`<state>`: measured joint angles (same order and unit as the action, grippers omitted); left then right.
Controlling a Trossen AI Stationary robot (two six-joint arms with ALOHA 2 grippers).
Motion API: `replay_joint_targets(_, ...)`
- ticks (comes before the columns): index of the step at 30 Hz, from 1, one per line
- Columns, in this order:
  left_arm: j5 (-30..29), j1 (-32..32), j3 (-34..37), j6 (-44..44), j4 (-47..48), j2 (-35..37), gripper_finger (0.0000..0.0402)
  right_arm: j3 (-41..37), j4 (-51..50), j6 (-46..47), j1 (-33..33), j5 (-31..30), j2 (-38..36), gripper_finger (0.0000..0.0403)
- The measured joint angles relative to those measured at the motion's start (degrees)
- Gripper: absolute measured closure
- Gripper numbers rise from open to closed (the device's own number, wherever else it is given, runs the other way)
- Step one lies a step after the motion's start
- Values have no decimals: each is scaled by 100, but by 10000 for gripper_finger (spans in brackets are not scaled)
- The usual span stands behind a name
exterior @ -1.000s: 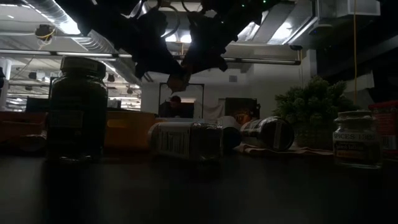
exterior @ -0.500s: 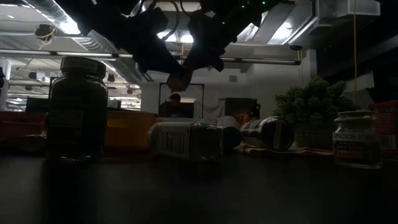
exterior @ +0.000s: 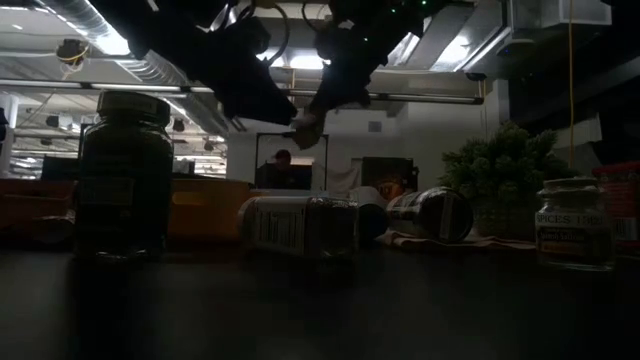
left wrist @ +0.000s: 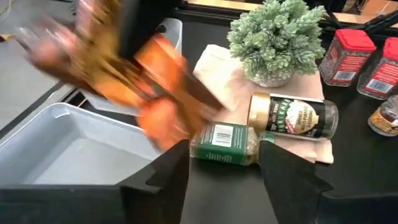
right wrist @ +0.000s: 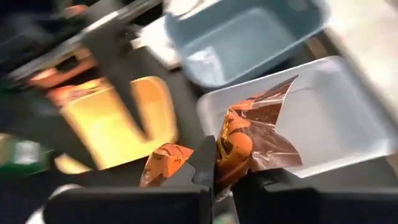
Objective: Sort spices by type
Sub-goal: Put the top orange seasoning pack into the right transparent bin
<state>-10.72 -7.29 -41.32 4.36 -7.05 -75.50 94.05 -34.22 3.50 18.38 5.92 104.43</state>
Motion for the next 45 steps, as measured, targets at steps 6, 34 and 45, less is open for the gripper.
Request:
replay_joint_targets(6,0,0,0,10,65,0,218,229,-571,-613,455,-593,-21,379)
replay_joint_targets(34,0,6,0,13,215,2,218,-230,-649,-2497,1164,-1185,18,381)
replay_joint_targets(45,0,6,0,15,215,2,218,-1274,561,-3084,1166,-1345,23,382)
